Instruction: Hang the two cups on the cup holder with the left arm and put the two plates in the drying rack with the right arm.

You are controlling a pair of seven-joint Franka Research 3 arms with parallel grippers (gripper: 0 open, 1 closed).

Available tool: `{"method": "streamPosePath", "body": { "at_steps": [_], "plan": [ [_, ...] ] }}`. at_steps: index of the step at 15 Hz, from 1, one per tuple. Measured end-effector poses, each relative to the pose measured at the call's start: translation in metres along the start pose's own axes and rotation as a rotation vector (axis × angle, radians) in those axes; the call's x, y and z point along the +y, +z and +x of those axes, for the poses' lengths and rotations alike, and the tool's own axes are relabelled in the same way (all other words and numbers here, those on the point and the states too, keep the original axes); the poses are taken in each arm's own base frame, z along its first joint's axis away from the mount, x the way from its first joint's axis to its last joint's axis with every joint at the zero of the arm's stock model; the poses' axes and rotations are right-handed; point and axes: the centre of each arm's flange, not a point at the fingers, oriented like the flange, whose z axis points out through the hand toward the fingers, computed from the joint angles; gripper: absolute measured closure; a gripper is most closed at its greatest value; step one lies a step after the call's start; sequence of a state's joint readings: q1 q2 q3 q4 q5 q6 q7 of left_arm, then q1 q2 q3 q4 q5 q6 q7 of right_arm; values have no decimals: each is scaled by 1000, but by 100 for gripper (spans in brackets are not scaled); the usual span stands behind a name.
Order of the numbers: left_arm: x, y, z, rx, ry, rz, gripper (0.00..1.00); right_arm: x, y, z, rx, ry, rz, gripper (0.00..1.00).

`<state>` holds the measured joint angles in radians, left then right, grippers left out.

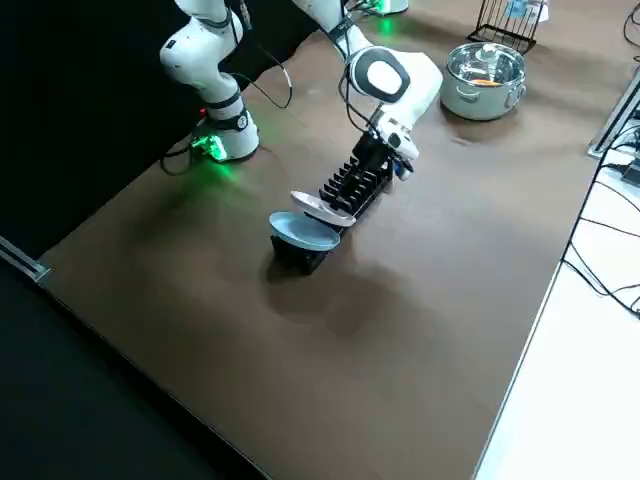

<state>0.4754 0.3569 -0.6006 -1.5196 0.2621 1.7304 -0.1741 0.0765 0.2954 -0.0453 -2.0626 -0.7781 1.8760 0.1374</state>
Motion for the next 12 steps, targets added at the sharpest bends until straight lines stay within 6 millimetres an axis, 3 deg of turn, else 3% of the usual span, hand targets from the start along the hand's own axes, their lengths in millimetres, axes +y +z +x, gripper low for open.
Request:
{"method": "streamPosePath", "body": {
  "at_steps": [3,5,9,12],
  "plan": [
    [12,-26,1,40,-2,36,0,8,-28,8,42,70,108,58],
    [6,-50,-8,64,-49,22,0,13,-54,13,75,148,275,58],
    [1,-106,-55,39,-33,14,0,36,-119,14,134,246,492,56],
    [9,-117,-74,21,-1,22,0,67,-172,-4,176,301,644,56]
  ]
}}
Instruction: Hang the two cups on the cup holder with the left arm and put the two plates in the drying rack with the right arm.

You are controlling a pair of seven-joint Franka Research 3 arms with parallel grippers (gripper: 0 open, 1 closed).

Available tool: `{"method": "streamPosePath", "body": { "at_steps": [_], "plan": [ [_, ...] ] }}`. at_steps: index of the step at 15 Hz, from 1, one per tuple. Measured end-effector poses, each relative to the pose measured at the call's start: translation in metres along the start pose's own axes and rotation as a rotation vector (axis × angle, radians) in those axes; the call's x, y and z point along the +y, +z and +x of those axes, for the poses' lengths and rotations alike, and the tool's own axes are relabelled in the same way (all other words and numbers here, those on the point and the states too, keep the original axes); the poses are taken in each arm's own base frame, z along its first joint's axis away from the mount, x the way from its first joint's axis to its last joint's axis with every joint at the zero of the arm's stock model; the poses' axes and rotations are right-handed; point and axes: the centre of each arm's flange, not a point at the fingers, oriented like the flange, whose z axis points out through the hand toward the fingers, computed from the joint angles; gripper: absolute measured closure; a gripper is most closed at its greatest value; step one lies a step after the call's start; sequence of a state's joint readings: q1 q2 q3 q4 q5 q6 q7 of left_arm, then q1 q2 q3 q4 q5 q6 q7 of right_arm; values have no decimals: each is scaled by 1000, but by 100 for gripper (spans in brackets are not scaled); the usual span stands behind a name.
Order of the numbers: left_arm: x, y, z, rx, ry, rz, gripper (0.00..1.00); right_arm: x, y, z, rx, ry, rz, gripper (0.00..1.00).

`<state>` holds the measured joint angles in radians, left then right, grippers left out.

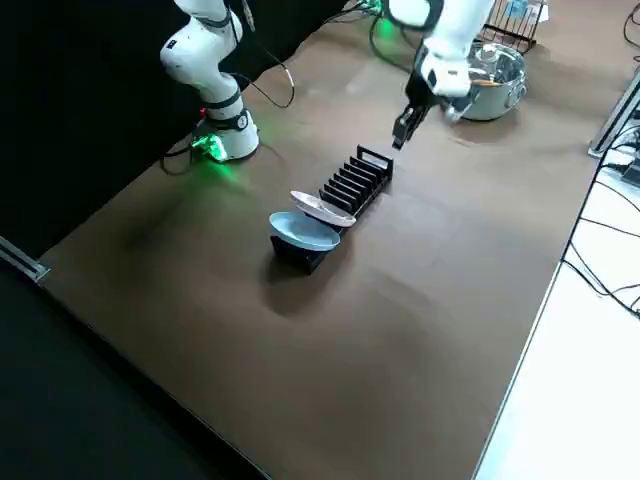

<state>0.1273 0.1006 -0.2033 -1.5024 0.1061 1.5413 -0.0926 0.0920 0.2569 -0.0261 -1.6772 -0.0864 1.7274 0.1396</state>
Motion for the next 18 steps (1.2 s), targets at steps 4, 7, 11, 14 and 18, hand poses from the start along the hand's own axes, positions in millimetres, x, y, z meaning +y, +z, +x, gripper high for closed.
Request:
{"method": "streamPosePath", "body": {
  "at_steps": [4,7,11,14,18],
  "plan": [
    [6,11,0,-27,34,2,0,1,-77,-21,110,16,96,51],
    [6,12,1,-29,35,0,0,1,-117,-40,100,8,112,51],
    [4,12,1,-28,32,0,0,1,-148,-56,147,-95,141,49],
    [3,11,1,-20,28,-2,0,9,-168,-78,167,-150,139,17],
    [3,6,2,-5,30,-4,0,16,-175,-89,181,-152,134,0]
  ]
}}
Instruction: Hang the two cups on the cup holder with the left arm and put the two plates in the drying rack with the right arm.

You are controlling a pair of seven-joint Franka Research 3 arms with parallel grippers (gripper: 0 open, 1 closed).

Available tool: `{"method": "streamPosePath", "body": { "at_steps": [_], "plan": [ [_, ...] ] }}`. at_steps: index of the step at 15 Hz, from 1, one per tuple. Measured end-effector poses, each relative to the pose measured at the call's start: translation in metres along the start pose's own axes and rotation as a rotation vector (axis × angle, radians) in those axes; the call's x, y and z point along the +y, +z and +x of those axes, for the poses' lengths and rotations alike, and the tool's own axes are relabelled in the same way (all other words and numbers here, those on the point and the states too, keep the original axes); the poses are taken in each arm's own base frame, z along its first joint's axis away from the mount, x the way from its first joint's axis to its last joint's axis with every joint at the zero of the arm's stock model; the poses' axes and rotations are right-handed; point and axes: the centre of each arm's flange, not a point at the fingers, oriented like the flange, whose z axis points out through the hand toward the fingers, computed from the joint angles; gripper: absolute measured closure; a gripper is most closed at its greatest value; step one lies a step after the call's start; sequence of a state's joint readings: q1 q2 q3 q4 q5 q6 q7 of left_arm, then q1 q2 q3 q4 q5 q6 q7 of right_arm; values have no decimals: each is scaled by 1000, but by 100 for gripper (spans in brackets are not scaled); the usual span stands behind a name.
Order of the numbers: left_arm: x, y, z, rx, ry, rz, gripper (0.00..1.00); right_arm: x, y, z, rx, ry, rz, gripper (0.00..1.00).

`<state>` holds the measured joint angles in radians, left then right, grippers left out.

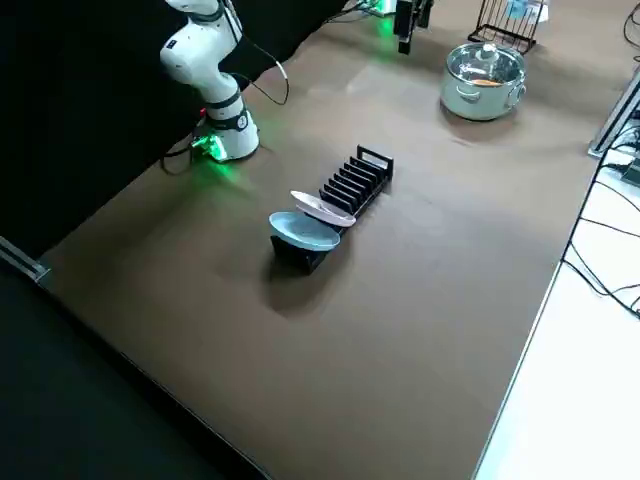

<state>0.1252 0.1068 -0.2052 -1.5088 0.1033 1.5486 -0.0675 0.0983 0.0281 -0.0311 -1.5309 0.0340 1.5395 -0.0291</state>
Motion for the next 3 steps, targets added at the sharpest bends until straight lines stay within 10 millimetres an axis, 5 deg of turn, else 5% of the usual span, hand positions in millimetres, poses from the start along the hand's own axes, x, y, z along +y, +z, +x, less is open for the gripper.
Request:
{"method": "streamPosePath", "body": {
  "at_steps": [3],
  "plan": [
    [1,-5,0,12,3,-3,0,5,9,-10,10,2,-16,0]
  ]
}}
